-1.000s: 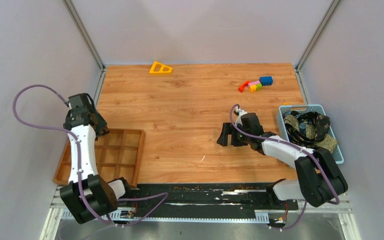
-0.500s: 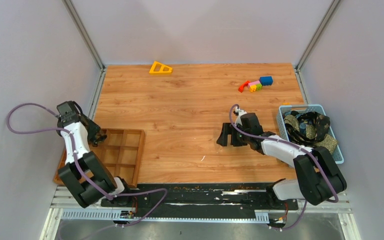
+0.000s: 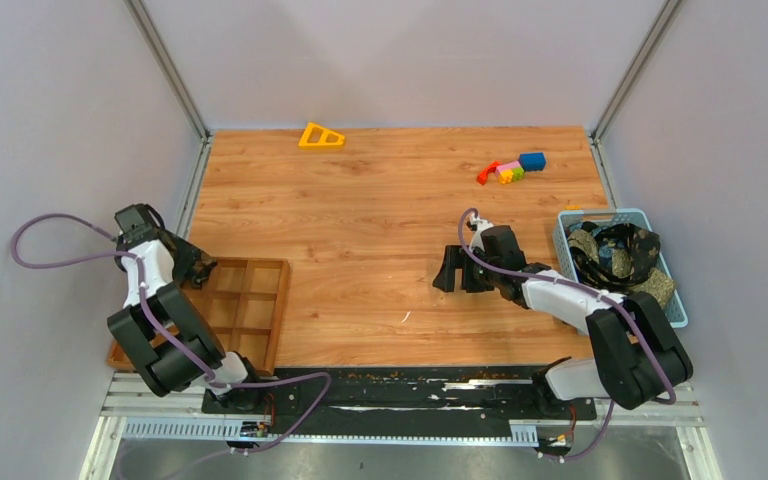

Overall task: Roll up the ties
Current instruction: Place the tie in the storage box, then reset both arms

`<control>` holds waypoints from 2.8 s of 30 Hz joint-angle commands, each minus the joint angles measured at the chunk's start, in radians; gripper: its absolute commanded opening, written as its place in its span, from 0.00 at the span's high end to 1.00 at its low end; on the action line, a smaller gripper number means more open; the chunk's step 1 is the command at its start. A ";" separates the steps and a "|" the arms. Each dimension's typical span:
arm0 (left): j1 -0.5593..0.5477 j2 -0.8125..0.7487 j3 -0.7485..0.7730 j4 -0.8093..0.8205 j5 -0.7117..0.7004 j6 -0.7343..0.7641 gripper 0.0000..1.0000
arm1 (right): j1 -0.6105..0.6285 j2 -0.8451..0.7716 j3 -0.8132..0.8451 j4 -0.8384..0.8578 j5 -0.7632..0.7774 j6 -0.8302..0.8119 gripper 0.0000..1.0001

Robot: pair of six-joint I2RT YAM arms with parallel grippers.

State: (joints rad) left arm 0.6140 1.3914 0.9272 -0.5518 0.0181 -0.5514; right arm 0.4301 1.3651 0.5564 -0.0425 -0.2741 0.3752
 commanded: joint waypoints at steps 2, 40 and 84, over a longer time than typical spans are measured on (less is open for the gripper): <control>0.025 0.038 -0.040 0.082 0.019 -0.068 1.00 | -0.005 0.013 0.013 0.020 -0.010 -0.015 0.18; 0.041 -0.161 -0.135 0.048 -0.119 -0.200 0.15 | -0.005 0.020 0.014 0.021 -0.017 -0.016 0.18; -0.432 -0.722 -0.013 -0.349 0.187 0.209 0.00 | 0.008 -0.588 0.338 -0.376 0.152 -0.035 0.14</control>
State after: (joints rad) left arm 0.1894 0.6891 0.9047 -0.8284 0.1749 -0.4534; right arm 0.4355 0.8211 0.8661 -0.3679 -0.1658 0.3637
